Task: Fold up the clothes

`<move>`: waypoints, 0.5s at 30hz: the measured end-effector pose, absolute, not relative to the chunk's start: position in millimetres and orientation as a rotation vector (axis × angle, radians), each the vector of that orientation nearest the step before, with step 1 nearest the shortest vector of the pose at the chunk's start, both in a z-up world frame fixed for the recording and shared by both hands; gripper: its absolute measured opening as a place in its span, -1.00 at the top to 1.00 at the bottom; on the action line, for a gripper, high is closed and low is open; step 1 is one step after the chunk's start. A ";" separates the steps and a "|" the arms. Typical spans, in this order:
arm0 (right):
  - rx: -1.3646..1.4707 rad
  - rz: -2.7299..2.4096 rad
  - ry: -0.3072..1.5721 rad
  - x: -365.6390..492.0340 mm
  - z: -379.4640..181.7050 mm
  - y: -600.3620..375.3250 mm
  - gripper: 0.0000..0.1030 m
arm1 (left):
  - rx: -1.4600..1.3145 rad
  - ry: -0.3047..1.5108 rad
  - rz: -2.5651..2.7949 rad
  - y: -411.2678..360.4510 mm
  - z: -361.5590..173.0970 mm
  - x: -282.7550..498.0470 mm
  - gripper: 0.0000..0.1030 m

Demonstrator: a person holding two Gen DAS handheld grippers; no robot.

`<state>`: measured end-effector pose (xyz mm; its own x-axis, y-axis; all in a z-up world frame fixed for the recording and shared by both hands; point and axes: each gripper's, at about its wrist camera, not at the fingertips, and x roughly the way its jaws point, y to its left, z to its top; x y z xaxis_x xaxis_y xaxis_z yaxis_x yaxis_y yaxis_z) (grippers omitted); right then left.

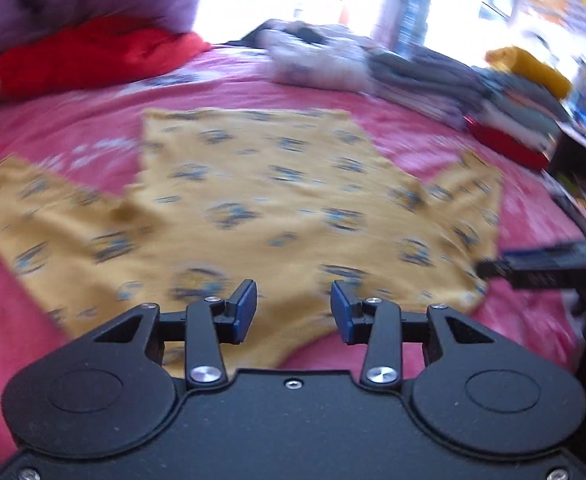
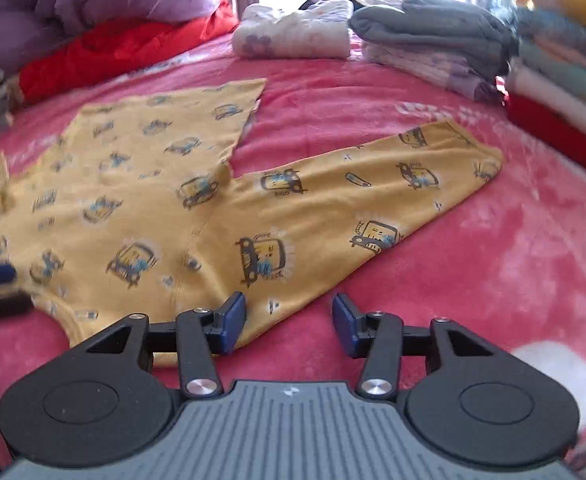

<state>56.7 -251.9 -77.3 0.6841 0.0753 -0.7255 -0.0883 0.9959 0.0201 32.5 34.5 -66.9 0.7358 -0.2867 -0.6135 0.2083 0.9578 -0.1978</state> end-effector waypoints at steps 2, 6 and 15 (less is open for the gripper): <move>-0.009 0.086 0.801 52.6 -75.6 -252.2 0.03 | -0.200 0.694 -0.235 55.2 -66.2 36.5 0.23; 0.158 0.025 0.713 48.6 -66.8 -280.0 0.04 | -0.224 0.642 -0.284 60.1 -55.6 33.4 0.23; 0.847 0.001 0.670 74.0 -111.1 -370.0 0.21 | 0.474 0.457 -0.601 -114.2 -74.4 -12.3 0.35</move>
